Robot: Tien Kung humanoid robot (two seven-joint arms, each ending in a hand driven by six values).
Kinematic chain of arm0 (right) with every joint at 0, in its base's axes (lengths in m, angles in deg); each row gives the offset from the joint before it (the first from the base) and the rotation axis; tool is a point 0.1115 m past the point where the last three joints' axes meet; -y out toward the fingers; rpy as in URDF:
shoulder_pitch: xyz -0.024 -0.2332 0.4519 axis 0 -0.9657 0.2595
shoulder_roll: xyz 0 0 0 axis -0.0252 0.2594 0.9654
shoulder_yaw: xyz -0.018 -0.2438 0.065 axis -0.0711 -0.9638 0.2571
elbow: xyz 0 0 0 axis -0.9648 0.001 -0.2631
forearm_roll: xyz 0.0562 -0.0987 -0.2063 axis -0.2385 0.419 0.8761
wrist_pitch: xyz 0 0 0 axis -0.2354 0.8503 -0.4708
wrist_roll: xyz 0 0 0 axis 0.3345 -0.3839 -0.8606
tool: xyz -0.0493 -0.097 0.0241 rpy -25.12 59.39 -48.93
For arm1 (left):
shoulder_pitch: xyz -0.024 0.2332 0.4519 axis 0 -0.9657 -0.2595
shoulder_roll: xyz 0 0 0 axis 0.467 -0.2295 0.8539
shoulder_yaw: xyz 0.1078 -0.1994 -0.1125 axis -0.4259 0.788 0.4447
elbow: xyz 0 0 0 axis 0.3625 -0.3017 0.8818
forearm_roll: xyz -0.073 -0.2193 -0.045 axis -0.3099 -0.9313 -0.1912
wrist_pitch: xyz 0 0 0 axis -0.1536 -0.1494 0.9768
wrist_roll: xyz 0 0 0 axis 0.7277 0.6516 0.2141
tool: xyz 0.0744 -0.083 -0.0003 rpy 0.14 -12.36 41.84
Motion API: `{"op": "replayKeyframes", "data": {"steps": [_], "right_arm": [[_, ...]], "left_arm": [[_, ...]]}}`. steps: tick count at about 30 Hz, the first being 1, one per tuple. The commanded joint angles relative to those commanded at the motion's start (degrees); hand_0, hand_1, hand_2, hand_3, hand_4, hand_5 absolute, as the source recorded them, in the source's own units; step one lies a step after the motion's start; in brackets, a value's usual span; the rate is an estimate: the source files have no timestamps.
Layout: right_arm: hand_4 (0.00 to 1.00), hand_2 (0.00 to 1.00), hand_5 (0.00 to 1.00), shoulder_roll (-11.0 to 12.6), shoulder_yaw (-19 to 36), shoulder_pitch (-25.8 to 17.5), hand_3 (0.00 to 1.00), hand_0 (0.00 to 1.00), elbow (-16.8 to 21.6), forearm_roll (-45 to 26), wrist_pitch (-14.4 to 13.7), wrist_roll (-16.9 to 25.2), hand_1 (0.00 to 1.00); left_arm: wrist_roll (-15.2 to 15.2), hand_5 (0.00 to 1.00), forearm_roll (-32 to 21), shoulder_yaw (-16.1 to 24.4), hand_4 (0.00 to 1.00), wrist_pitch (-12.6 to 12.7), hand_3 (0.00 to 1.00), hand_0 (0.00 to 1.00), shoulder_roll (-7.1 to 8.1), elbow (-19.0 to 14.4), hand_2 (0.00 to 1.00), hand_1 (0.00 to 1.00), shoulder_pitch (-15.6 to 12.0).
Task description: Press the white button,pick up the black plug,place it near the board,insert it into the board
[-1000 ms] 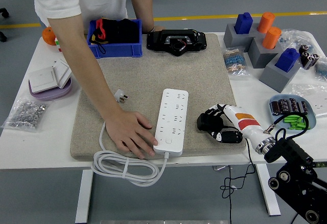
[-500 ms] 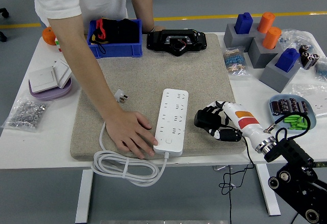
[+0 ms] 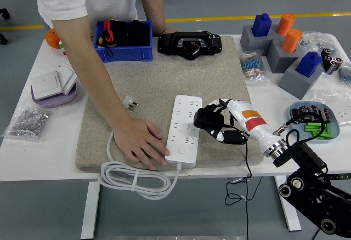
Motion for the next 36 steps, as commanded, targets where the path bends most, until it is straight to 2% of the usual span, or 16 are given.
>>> {"op": "replayKeyframes", "data": {"steps": [10,20,36], "right_arm": [[0.623,0.268,0.002,-2.4,-4.1,2.9,0.489,0.161,-3.6,-0.2,-1.1,1.2,0.126],[0.622,0.269,0.002,-4.9,-4.7,4.8,0.489,0.163,-7.9,1.7,-2.8,3.2,0.128],[0.621,0.270,0.002,-4.8,-3.8,5.6,0.491,0.168,-12.1,4.4,-3.1,4.8,0.132]], "left_arm": [[0.2,0.553,0.3,0.1,0.658,0.1,0.734,0.773,0.06,0.0,0.667,0.710,-0.1],[0.1,0.553,0.1,-0.2,0.658,0.0,0.734,0.773,0.00,0.0,0.666,0.710,0.0],[0.1,0.552,0.2,-0.2,0.659,-0.1,0.734,0.773,0.02,0.0,0.667,0.710,0.0]]}}
